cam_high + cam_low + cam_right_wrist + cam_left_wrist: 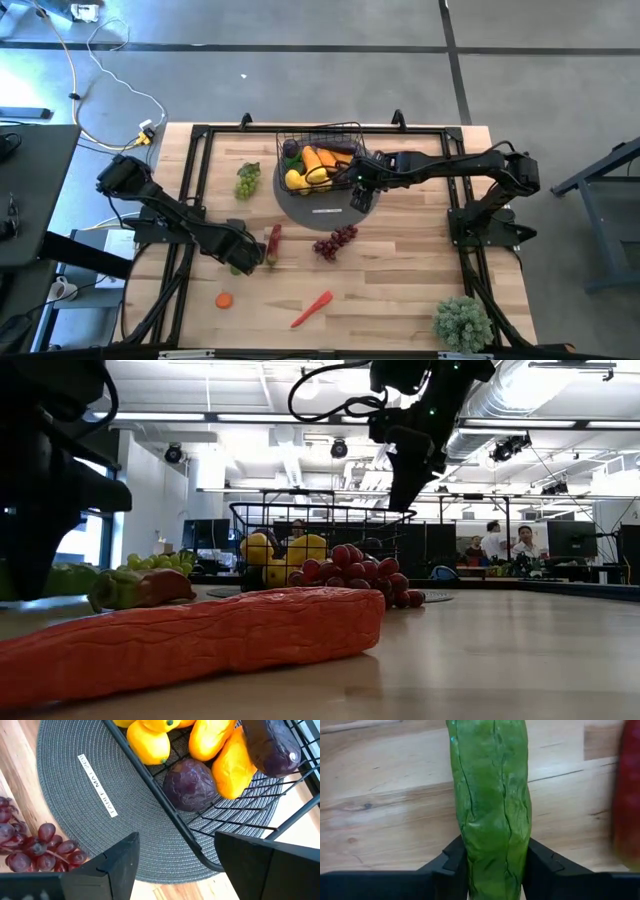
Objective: Build produce basket
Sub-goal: Put the cucumber into the wire basket
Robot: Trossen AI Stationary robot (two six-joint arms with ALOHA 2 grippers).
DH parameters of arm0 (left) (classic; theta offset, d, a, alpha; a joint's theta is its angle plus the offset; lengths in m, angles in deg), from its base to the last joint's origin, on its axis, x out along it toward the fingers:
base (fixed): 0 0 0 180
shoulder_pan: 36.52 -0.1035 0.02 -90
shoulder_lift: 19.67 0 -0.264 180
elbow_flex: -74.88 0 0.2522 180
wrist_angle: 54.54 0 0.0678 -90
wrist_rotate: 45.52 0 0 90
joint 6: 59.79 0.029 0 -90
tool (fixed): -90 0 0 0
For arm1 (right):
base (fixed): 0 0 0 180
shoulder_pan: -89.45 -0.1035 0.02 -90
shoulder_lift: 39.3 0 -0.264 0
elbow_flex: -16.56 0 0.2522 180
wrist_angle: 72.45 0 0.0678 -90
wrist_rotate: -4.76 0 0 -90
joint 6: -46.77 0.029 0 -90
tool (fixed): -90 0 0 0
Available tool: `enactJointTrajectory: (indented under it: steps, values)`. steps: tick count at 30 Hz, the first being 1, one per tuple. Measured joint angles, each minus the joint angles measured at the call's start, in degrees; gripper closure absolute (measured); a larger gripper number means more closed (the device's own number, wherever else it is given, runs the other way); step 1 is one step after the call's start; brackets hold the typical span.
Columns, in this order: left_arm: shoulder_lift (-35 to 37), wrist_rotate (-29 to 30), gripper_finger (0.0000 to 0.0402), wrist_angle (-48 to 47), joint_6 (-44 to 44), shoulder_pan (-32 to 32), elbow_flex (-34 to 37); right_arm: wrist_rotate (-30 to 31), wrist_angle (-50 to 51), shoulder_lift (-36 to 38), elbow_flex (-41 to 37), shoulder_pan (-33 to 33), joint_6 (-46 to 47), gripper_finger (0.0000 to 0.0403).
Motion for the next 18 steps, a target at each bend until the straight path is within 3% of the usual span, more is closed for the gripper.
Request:
enactJointTrajectory:
  steps: [4,18]
  values:
    - [2.35,1.30,0.0282,-0.89,0.54,-0.42,0.00,0.07,-1.51,0.00,0.00,0.00,0.78,0.0164]
    - [16.09,15.17,0.0282,-1.16,7.68,-4.93,-0.09,0.38,-7.72,-0.02,0.00,0.45,4.21,0.0164]
